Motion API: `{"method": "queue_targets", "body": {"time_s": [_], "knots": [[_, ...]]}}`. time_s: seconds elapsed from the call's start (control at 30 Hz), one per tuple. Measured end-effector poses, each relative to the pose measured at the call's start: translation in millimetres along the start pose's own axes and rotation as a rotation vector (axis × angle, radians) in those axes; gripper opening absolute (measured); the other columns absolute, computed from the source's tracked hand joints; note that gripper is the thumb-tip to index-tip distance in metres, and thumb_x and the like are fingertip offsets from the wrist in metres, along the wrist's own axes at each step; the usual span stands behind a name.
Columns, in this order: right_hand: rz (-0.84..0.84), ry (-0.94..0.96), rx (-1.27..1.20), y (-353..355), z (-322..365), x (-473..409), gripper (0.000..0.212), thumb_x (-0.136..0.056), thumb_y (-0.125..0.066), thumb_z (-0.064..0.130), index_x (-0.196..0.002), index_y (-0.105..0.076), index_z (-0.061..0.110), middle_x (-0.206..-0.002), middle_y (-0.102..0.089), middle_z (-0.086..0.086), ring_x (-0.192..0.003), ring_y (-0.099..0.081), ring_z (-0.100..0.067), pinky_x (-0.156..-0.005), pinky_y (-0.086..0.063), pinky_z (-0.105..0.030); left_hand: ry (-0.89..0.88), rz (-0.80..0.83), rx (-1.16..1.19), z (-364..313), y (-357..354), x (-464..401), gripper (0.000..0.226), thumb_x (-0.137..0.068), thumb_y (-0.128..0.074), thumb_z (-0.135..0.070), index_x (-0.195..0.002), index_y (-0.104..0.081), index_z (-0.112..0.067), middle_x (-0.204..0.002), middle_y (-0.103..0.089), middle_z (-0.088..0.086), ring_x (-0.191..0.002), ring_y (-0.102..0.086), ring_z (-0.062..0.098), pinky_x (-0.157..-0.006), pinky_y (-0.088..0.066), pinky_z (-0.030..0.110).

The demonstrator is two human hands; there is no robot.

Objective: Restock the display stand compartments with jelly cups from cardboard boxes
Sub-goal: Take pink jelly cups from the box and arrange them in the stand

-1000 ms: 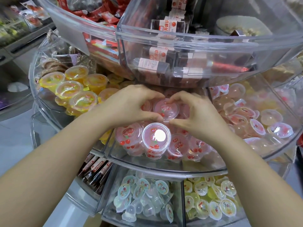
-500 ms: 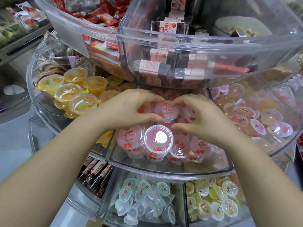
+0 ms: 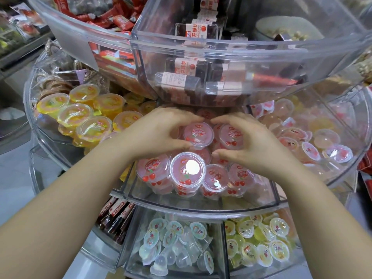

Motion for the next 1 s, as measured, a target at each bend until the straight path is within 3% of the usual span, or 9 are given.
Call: {"method": "queue_targets", "body": {"time_s": [0.13, 0.23, 0.47, 0.6, 0.63, 0.7, 0.77, 0.87, 1.0], "knots": [[0.0, -0.004, 0.025, -1.9, -1.7, -0.8, 0.063, -0.069, -0.078, 0.033, -0.126, -0.052, 0.029, -0.125, -0.052, 0.009, -0.118, -0.043, -0.009, -0.095, -0.028, -0.017, -0.003, -0.011, 0.085, 2.1, -0.5, -1.1, 0.063, -0.072, -0.075, -0.034, -0.129, -0.054, -0.019, -0.13, -0.057, -0.004, -0.113, -0.042, -0.006, -0.094, -0.024, 0.001], [0.001, -0.001, 0.033, -2.5, -2.2, -1.7, 0.063, -0.069, -0.078, 0.033, -0.126, -0.052, 0.029, -0.123, -0.052, 0.01, -0.116, -0.043, -0.009, -0.093, -0.027, -0.016, 0.012, -0.009, 0.134, 4.6, -1.9, -2.8, 0.063, -0.07, -0.078, -0.03, -0.128, -0.055, -0.022, -0.129, -0.058, -0.007, -0.11, -0.039, -0.013, -0.091, -0.023, -0.005], [0.028, 0.013, 0.046, -3.2, -1.9, -2.2, 0.068, -0.067, -0.079, 0.033, -0.129, -0.049, 0.031, -0.124, -0.05, 0.012, -0.117, -0.04, -0.006, -0.093, -0.024, -0.014, 0.015, 0.106, 0.136, 3.5, -4.6, 0.7, 0.066, -0.072, -0.077, -0.025, -0.132, -0.05, -0.029, -0.133, -0.051, -0.016, -0.117, -0.04, -0.01, -0.096, -0.026, 0.002], [0.031, 0.053, -0.02, -1.0, 3.7, -1.6, 0.07, -0.065, -0.081, 0.035, -0.127, -0.051, 0.033, -0.117, -0.046, 0.02, -0.114, -0.037, 0.0, -0.091, -0.024, -0.003, 0.049, 0.165, 0.143, 6.3, -0.8, 3.0, 0.069, -0.073, -0.076, -0.023, -0.134, -0.046, -0.033, -0.134, -0.047, -0.022, -0.119, -0.039, -0.011, -0.097, -0.026, 0.002], [0.033, 0.072, -0.027, -1.4, 6.4, -2.1, 0.068, -0.065, -0.08, 0.035, -0.127, -0.052, 0.033, -0.117, -0.048, 0.019, -0.116, -0.039, -0.003, -0.095, -0.025, -0.005, 0.06, 0.163, 0.154, 8.0, 2.4, 4.6, 0.067, -0.074, -0.074, -0.022, -0.134, -0.045, -0.035, -0.134, -0.046, -0.024, -0.12, -0.038, -0.012, -0.098, -0.026, 0.003], [0.038, 0.109, -0.006, -3.2, 12.7, -3.3, 0.065, -0.065, -0.079, 0.038, -0.125, -0.054, 0.032, -0.121, -0.053, 0.013, -0.118, -0.043, -0.01, -0.104, -0.03, -0.023, 0.08, 0.106, 0.222, 11.2, 11.9, 10.1, 0.057, -0.08, -0.067, -0.026, -0.131, -0.047, -0.04, -0.135, -0.045, -0.025, -0.121, -0.039, -0.014, -0.103, -0.03, 0.009], [0.019, 0.143, 0.056, -3.5, 18.7, -4.8, 0.064, -0.065, -0.076, 0.044, -0.124, -0.056, 0.031, -0.123, -0.057, 0.008, -0.118, -0.045, -0.016, -0.105, -0.031, -0.036, 0.1, 0.031, 0.297, 12.3, 18.9, 19.2, 0.05, -0.078, -0.061, -0.045, -0.127, -0.05, -0.043, -0.134, -0.047, -0.026, -0.122, -0.039, -0.014, -0.103, -0.032, 0.011], [-0.04, 0.174, 0.179, -3.7, 23.7, -7.7, 0.059, -0.064, -0.075, 0.048, -0.119, -0.062, 0.028, -0.119, -0.063, 0.006, -0.117, -0.049, -0.019, -0.103, -0.027, -0.041, 0.102, 0.053, 0.286, 4.4, 10.6, 29.9, 0.07, -0.066, -0.06, -0.068, -0.129, -0.047, -0.042, -0.136, -0.043, -0.025, -0.125, -0.035, -0.013, -0.105, -0.028, 0.013], [-0.079, 0.194, 0.181, -7.7, 25.1, -9.5, 0.046, -0.068, -0.077, 0.04, -0.11, -0.068, 0.022, -0.109, -0.068, 0.003, -0.11, -0.056, -0.018, -0.101, -0.032, -0.041, 0.079, 0.071, 0.185, -4.2, -1.6, 30.0, 0.082, -0.061, -0.062, -0.062, -0.135, -0.042, -0.032, -0.137, -0.04, -0.014, -0.129, -0.029, -0.003, -0.108, -0.021, 0.012]]}}
Point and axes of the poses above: each hand's wrist, its own x-axis away from the middle knuckle, its own y-axis out of the back of the hand, z = x × y, the point moved 7 cm from there along -x, towards the middle knuckle
